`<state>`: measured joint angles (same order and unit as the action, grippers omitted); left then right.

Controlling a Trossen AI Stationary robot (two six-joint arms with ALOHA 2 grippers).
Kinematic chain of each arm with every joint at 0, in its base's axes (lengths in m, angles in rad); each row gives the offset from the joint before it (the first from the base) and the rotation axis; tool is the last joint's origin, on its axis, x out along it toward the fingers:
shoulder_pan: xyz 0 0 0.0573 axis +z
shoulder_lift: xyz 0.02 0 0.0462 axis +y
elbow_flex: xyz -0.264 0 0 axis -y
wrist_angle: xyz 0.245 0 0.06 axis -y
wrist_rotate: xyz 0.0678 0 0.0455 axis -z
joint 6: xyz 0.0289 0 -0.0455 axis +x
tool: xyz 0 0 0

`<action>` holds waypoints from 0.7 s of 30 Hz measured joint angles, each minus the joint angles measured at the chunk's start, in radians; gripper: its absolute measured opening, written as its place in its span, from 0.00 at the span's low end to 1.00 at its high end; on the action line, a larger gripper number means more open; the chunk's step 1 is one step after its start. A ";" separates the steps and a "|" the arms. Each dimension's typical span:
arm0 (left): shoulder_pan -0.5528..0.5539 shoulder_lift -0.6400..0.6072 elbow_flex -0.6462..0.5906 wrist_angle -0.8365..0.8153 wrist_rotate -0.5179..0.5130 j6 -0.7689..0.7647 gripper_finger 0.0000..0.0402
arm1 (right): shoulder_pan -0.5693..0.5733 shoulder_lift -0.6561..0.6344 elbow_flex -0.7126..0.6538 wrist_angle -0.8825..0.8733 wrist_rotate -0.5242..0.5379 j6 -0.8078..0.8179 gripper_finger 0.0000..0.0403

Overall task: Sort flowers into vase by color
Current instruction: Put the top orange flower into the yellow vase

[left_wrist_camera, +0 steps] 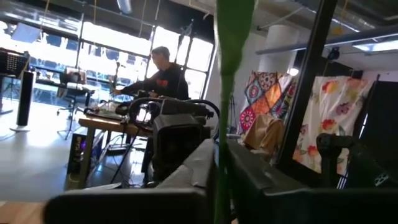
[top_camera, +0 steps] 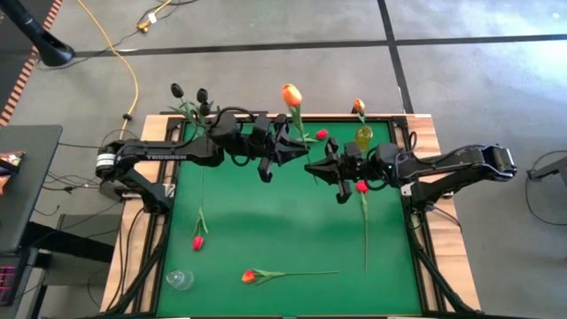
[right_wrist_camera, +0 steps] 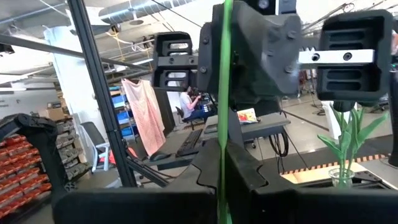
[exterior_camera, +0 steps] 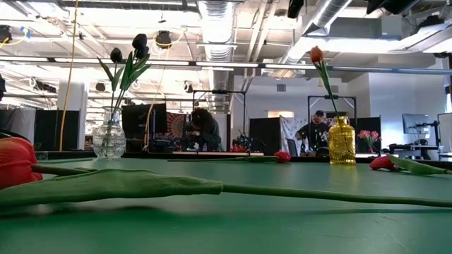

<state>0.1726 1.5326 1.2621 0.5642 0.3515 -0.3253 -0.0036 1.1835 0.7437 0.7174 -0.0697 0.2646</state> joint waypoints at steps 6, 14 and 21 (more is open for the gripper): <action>-0.001 0.000 0.000 -0.033 -0.012 0.003 0.01 | -0.004 0.000 0.000 -0.013 0.000 -0.011 0.12; -0.001 0.000 0.001 -0.176 -0.027 0.005 0.00 | -0.032 0.000 0.000 -0.093 -0.005 -0.004 0.22; -0.015 0.000 0.001 -0.282 -0.075 0.038 0.00 | -0.039 0.000 0.000 -0.158 -0.008 -0.003 0.37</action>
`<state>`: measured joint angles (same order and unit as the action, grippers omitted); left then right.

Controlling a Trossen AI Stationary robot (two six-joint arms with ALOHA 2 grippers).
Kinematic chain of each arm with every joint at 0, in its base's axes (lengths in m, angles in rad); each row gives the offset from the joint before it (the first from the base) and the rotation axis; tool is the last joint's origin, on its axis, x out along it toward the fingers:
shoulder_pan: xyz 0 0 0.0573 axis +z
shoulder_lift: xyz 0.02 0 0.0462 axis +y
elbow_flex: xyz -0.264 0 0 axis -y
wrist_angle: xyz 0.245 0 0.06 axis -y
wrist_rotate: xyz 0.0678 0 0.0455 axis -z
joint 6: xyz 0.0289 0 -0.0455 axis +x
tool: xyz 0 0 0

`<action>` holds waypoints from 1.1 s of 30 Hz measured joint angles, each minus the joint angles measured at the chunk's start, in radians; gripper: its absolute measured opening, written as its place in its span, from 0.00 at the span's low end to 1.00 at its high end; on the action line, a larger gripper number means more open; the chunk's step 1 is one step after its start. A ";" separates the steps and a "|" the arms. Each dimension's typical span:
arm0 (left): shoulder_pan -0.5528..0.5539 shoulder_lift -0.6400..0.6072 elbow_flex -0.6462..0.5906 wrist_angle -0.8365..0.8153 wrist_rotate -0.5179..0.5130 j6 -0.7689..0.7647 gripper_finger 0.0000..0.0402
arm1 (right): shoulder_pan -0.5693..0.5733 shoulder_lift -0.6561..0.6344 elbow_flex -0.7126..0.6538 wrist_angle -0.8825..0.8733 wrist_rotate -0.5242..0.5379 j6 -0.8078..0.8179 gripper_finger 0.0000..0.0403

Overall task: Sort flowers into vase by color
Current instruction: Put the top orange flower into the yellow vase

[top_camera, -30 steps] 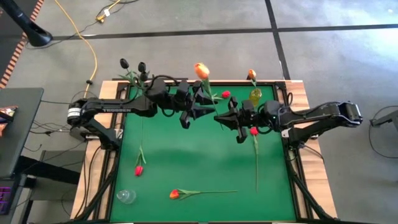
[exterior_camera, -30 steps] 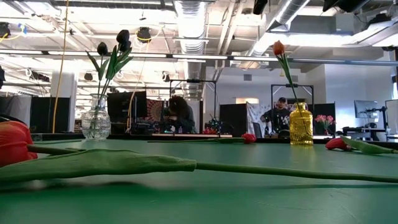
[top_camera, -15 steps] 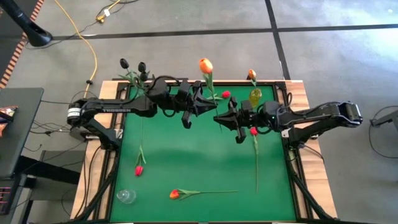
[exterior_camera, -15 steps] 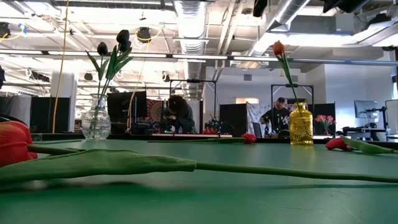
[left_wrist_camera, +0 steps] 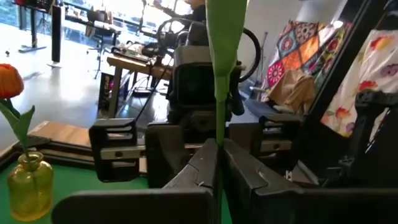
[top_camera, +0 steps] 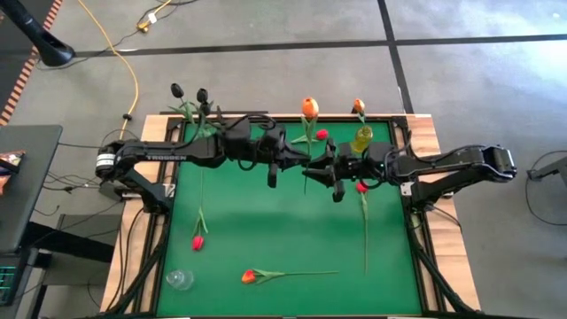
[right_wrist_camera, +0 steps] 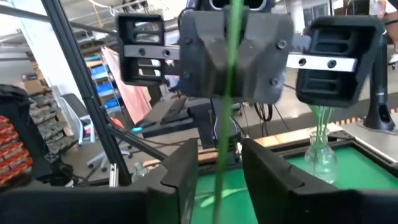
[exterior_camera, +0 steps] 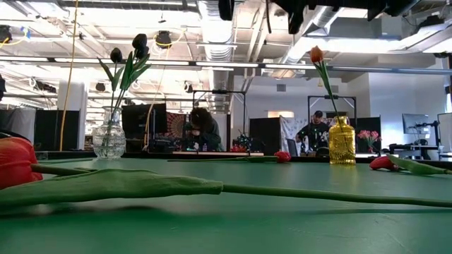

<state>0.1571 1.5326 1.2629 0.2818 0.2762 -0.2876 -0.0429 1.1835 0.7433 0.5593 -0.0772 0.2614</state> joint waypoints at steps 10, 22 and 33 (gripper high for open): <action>-0.001 0.000 0.000 -0.009 -0.013 0.007 0.00 | 0.000 0.000 0.000 -0.008 0.000 0.000 0.35; -0.006 0.000 0.000 -0.001 -0.001 0.055 0.01 | -0.006 0.000 0.000 -0.004 -0.003 -0.005 0.06; -0.016 0.000 0.000 -0.055 -0.042 0.064 0.31 | -0.010 -0.166 0.000 -0.227 0.079 -0.091 0.06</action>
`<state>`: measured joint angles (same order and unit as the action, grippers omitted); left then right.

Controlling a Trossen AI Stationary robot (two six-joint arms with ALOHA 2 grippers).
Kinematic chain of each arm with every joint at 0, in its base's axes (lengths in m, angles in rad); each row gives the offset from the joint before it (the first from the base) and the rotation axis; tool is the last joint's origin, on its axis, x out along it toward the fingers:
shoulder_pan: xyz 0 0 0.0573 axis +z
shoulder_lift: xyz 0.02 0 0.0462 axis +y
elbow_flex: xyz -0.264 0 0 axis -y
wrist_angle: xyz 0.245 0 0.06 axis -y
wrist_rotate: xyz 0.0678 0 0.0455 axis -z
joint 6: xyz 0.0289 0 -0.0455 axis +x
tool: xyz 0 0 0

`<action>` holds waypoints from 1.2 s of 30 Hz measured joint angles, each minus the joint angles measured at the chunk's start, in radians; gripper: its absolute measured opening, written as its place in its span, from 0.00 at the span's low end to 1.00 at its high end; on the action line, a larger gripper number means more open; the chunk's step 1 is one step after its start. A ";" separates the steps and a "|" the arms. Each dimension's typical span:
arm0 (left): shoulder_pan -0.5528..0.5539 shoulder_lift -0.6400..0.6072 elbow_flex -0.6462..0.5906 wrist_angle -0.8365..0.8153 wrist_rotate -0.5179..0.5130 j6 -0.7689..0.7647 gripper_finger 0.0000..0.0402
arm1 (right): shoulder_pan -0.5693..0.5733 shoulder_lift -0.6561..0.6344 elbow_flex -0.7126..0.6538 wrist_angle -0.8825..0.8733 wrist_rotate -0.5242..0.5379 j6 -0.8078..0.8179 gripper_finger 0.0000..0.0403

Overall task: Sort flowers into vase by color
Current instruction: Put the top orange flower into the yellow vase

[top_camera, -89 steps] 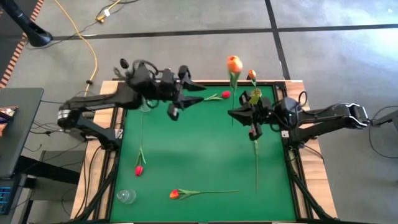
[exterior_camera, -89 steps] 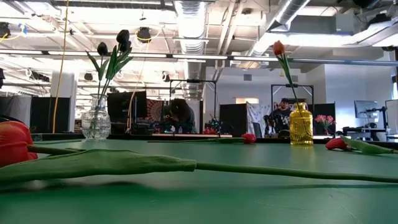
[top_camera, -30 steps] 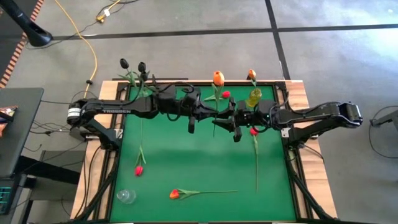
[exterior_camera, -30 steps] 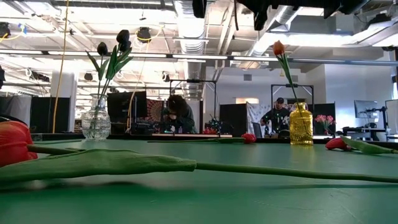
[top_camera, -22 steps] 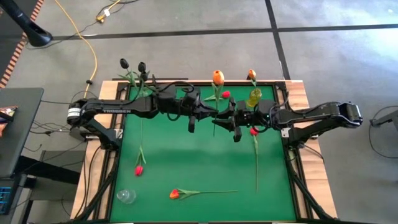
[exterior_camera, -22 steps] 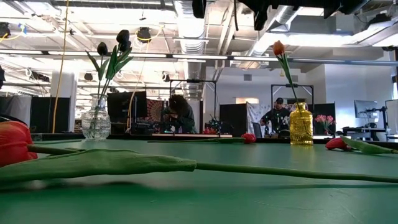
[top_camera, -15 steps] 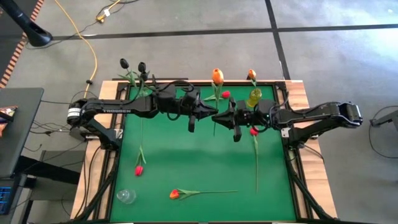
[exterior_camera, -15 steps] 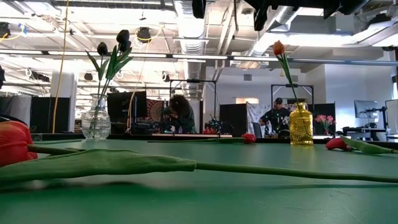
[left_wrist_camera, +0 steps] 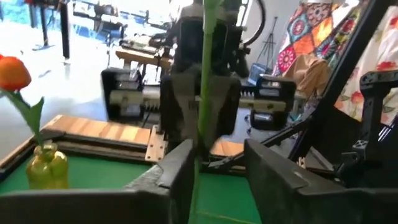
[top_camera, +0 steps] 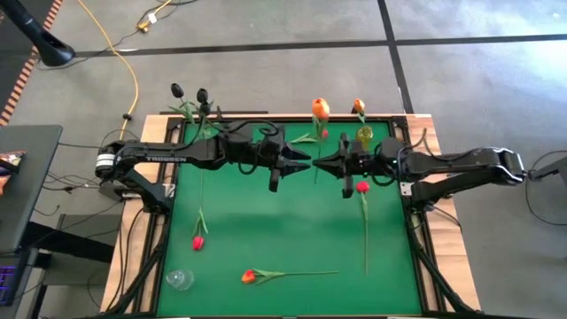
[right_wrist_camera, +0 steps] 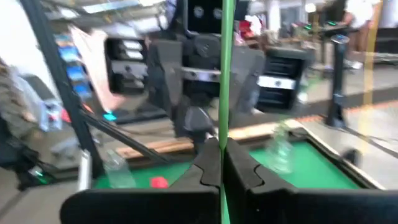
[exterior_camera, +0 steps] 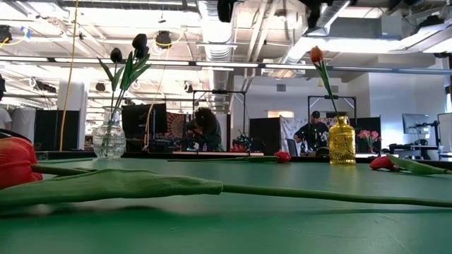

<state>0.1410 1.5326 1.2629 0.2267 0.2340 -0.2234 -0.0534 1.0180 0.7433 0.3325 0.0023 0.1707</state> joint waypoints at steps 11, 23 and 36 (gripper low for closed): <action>-0.003 0.000 0.000 -0.039 -0.008 -0.005 0.38 | -0.185 -0.322 0.000 -0.426 0.159 -0.004 0.06; -0.002 0.000 0.000 -0.040 -0.029 -0.009 0.38 | -0.476 -0.447 -0.037 -0.584 0.235 0.012 0.06; -0.003 0.000 0.000 -0.059 -0.056 -0.045 0.38 | -0.800 -0.425 -0.365 -0.057 0.261 0.050 0.06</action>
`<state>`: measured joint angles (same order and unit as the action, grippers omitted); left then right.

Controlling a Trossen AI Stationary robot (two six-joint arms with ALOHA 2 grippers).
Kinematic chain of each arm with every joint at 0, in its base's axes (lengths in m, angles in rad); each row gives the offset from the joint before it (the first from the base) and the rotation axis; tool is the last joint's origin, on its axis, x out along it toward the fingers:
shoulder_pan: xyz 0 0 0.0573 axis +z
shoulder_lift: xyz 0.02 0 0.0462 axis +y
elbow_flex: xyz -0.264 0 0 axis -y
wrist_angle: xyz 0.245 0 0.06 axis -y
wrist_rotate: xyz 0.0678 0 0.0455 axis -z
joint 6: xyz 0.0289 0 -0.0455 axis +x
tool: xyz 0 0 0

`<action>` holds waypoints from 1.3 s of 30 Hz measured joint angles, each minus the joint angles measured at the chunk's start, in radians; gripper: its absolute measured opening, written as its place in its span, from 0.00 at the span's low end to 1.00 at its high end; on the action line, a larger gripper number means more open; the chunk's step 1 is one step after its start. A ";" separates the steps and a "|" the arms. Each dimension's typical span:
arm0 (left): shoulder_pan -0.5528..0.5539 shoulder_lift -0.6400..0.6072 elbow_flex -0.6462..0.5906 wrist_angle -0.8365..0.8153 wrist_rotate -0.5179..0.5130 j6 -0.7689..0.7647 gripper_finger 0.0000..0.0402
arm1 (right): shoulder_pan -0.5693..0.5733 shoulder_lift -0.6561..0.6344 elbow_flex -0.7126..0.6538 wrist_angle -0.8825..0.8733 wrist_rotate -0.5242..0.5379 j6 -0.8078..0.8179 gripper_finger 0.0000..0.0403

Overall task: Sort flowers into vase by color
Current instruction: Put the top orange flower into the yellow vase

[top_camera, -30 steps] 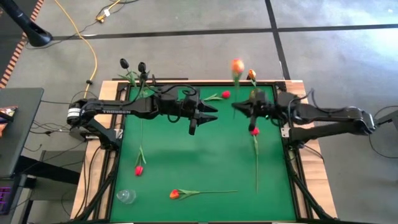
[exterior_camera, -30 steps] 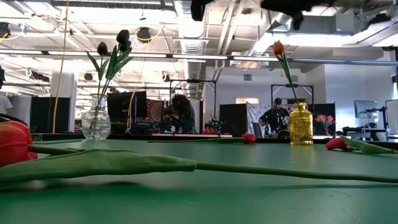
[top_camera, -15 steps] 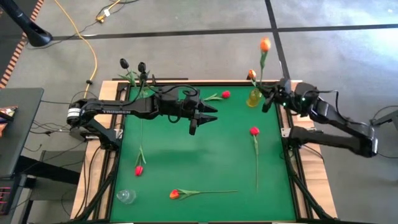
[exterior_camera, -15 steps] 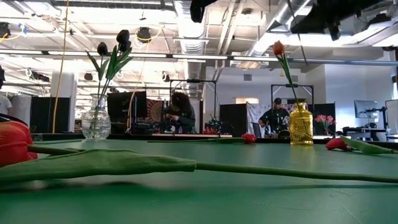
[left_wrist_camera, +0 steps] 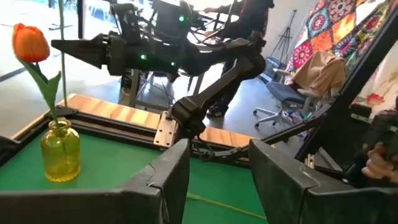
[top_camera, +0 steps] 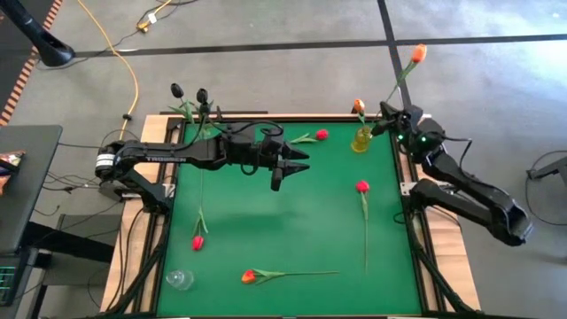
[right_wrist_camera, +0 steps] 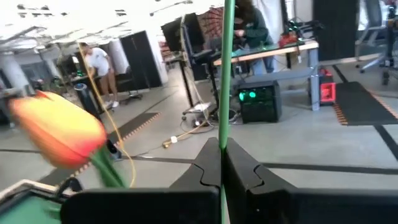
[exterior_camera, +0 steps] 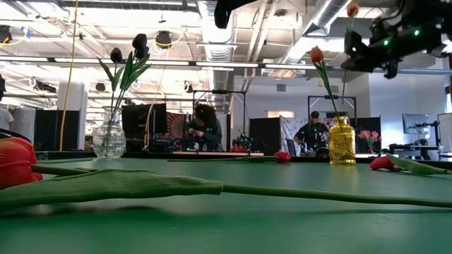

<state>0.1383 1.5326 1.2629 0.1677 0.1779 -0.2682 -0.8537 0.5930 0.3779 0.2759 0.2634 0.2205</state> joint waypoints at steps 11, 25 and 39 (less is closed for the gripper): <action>0.000 0.000 0.000 0.002 -0.049 -0.006 0.38 | -0.025 0.090 -0.026 0.059 -0.003 -0.008 0.06; 0.001 0.000 0.000 0.002 -0.051 -0.008 0.38 | -0.025 0.244 -0.025 0.124 -0.003 -0.061 0.06; 0.000 0.000 0.000 0.000 -0.047 -0.006 0.38 | -0.024 0.243 -0.024 0.091 -0.002 -0.045 0.17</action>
<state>0.1387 1.5326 1.2629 0.1677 0.1314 -0.2747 -0.8777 0.8362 0.3534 0.3674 0.2611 0.1753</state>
